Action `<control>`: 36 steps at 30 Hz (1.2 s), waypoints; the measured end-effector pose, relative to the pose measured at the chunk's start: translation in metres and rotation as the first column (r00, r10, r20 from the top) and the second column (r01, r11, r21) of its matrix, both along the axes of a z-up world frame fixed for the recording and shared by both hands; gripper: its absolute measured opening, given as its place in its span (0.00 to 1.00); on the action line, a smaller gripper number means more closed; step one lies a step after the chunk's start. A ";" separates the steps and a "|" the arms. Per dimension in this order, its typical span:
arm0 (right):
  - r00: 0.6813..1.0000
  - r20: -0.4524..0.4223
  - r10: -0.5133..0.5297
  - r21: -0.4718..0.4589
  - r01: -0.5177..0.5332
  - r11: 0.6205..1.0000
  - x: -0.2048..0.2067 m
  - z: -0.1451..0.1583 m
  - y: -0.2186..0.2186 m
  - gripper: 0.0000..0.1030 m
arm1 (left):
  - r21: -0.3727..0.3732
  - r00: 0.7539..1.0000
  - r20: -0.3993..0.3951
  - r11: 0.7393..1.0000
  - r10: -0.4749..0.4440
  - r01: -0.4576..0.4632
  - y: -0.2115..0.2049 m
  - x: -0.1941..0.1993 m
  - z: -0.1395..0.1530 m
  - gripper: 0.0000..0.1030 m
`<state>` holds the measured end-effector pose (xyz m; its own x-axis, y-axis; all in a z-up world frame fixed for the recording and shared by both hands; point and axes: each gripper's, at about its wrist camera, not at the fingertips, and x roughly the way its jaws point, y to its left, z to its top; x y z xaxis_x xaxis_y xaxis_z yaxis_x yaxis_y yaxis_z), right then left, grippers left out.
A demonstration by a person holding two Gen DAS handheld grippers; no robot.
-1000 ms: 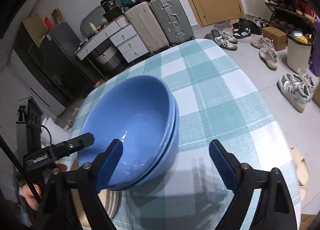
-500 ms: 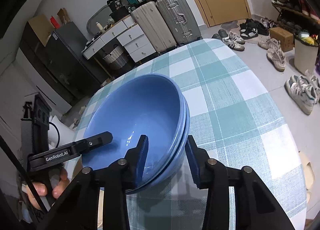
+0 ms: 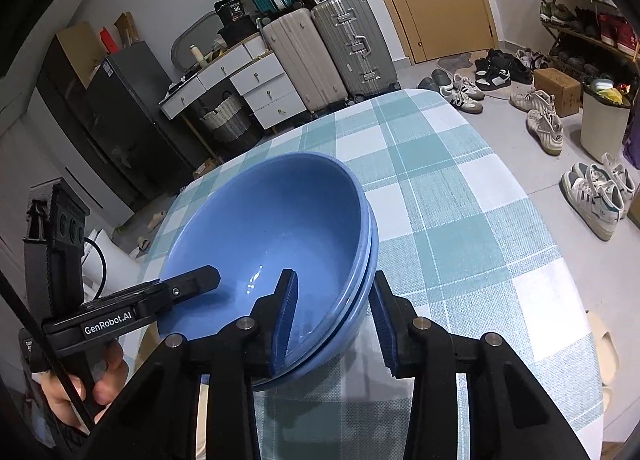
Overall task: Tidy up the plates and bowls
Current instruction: 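Close both grippers on the rim of the nested blue bowls, then carry the nested blue bowls with both grippers over the cream plates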
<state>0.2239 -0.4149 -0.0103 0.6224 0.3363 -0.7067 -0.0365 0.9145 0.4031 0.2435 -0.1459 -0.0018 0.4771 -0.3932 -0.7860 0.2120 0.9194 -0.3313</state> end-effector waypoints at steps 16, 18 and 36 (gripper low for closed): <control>0.998 0.069 0.005 -0.022 -0.003 1.000 -0.028 0.037 0.006 0.37 | -0.013 0.997 0.076 1.000 -0.004 0.005 0.006 -0.039 0.044 0.27; 0.997 0.080 0.008 -0.024 -0.006 1.000 -0.033 0.044 0.008 0.37 | -0.012 0.996 0.089 1.000 -0.002 0.003 0.009 -0.047 0.052 0.27; 0.988 0.125 0.086 -0.039 -0.081 0.996 -0.068 0.082 0.056 0.37 | -0.015 0.985 0.156 0.997 0.071 -0.069 0.055 -0.121 0.105 0.27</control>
<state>0.1562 -0.3593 0.0716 0.6783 0.3680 -0.6359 -0.1619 0.9191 0.3593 0.1222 -0.0913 0.1031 0.6205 -0.3615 -0.6959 0.1969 0.9308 -0.3080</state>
